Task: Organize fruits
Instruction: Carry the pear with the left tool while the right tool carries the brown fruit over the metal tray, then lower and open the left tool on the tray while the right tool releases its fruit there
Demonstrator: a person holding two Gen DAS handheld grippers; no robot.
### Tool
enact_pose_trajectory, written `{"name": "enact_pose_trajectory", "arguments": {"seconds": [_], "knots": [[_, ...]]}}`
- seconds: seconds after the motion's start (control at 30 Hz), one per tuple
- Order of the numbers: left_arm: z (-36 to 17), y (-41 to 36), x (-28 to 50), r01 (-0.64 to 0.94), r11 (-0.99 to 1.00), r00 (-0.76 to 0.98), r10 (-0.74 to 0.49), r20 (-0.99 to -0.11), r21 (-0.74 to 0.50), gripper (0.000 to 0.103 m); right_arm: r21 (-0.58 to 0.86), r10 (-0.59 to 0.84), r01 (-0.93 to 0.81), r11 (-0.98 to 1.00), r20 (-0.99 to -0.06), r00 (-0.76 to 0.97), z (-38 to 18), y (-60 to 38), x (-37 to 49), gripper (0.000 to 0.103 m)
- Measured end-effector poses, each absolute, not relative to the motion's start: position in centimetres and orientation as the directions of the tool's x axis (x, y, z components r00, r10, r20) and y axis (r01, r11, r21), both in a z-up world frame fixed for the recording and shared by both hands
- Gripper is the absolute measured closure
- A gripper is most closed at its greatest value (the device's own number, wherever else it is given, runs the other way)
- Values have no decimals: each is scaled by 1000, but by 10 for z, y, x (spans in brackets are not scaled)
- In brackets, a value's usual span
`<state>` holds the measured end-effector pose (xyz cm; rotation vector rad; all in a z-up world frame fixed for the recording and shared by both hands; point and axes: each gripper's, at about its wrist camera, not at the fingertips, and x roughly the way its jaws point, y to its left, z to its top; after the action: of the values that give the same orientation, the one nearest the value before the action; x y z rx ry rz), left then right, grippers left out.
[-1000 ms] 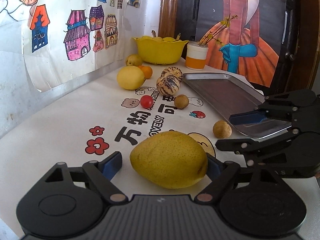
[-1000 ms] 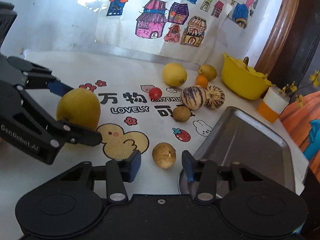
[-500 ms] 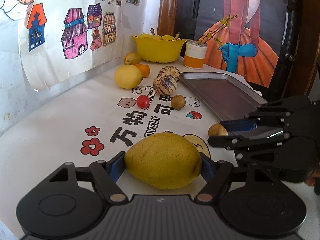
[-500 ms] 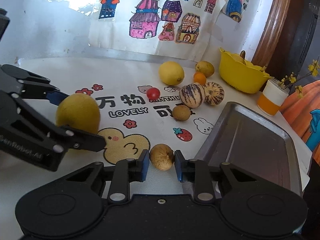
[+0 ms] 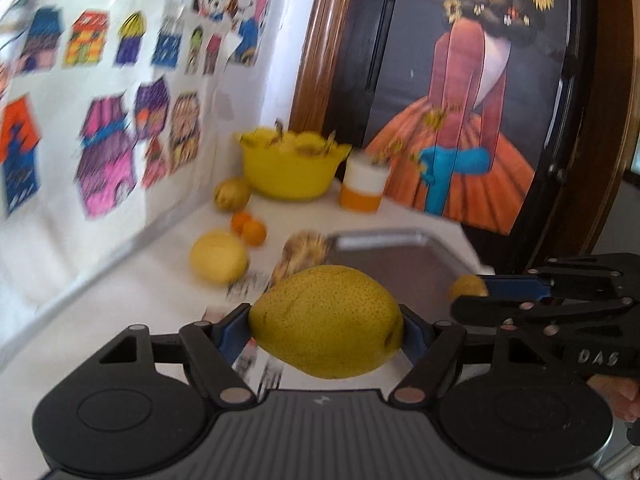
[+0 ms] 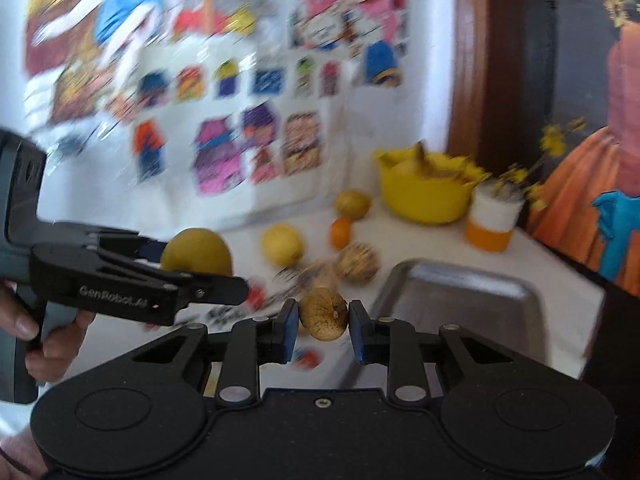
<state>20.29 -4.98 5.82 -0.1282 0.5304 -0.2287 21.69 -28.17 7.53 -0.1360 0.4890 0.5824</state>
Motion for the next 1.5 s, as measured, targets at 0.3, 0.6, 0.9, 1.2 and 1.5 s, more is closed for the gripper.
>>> {"name": "enact_pose_trajectory", "arguments": {"seconds": [0.3, 0.6, 0.9, 1.2, 1.5], "knots": [[77, -85, 280, 250, 949, 851, -310, -424, -193, 24, 116, 422, -426, 897, -510, 750, 97, -323, 312, 74], [43, -123, 349, 275, 935, 807, -351, -474, -224, 24, 7, 335, -394, 919, -541, 771, 45, -338, 360, 74], [14, -148, 383, 276, 933, 769, -359, -529, -232, 24, -25, 309, -409, 912, -614, 726, -5, -339, 370, 74], [-3, -165, 396, 241, 951, 740, -310, -597, -195, 24, 2, 329, -427, 904, -640, 694, -15, -343, 369, 74], [-8, -168, 399, 220, 960, 721, -281, -633, -176, 24, -6, 321, -420, 908, -636, 702, -16, -345, 365, 72]]}}
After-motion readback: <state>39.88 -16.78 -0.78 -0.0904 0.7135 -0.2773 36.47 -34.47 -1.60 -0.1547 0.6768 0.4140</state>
